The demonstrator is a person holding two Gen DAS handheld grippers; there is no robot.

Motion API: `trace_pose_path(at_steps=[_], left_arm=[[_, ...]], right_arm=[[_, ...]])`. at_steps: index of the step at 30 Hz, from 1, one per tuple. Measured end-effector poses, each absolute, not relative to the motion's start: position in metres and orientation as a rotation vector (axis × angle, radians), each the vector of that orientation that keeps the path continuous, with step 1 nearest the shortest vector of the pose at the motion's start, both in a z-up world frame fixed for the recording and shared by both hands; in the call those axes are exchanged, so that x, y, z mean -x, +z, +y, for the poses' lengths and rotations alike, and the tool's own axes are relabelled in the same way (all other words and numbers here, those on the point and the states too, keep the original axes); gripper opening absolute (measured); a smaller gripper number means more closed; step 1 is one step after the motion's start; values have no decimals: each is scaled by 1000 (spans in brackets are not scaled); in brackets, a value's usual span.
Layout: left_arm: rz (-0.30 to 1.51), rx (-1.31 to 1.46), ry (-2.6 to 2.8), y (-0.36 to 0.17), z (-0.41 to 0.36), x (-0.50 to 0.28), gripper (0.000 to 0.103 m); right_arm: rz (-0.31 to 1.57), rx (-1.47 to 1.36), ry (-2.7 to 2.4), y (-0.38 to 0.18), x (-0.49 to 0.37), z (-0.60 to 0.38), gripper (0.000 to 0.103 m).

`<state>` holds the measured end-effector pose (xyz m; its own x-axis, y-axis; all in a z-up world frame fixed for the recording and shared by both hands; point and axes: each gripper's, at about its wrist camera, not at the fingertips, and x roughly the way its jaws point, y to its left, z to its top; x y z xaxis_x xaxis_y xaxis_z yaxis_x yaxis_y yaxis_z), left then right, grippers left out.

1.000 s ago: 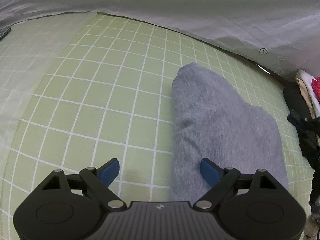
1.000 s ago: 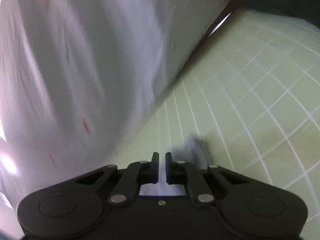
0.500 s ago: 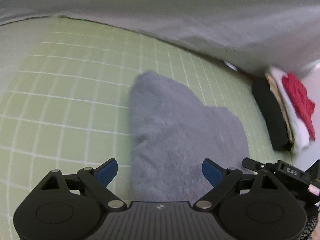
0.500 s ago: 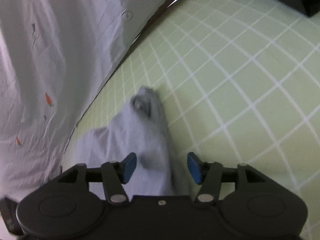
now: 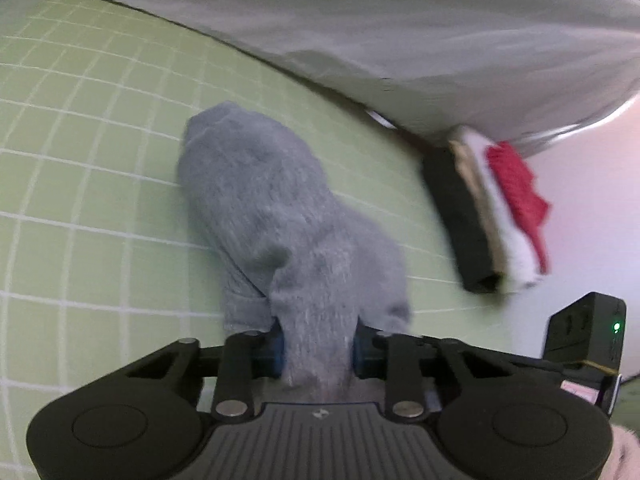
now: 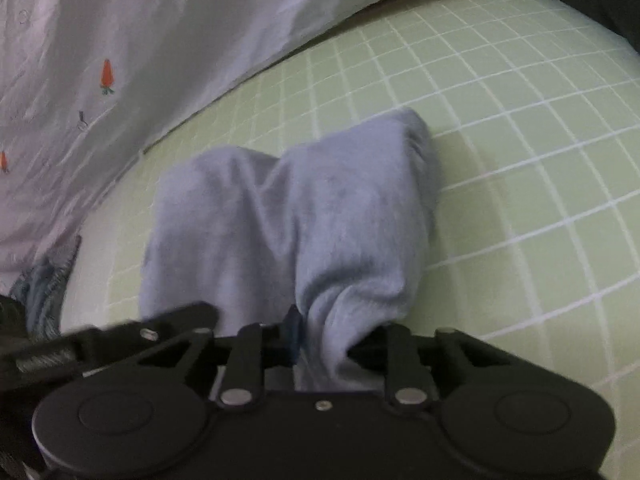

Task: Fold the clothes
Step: 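Grasp the folded grey shirt bundle with both grippers, then carry the grey shirt bundle with both grippers onto the folded clothes stack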

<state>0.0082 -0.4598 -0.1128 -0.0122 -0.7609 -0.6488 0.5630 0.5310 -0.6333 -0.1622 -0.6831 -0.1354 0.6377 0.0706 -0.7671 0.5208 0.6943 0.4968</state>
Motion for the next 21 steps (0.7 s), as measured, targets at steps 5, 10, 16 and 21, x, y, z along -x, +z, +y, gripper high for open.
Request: trace_pose_path(at_steps=[5, 10, 16, 21], left_arm=[[1152, 267, -1131, -91, -459, 9, 29], [1098, 295, -1195, -61, -478, 31, 29], [962, 284, -1268, -22, -545, 78, 29], [826, 303, -1314, 17, -639, 125, 29]], right_arm=[[772, -774, -326, -96, 192, -667, 19], [660, -827, -353, -64, 230, -685, 19], [527, -724, -380, -25, 277, -734, 19], [432, -580, -366, 18, 325, -814, 19]])
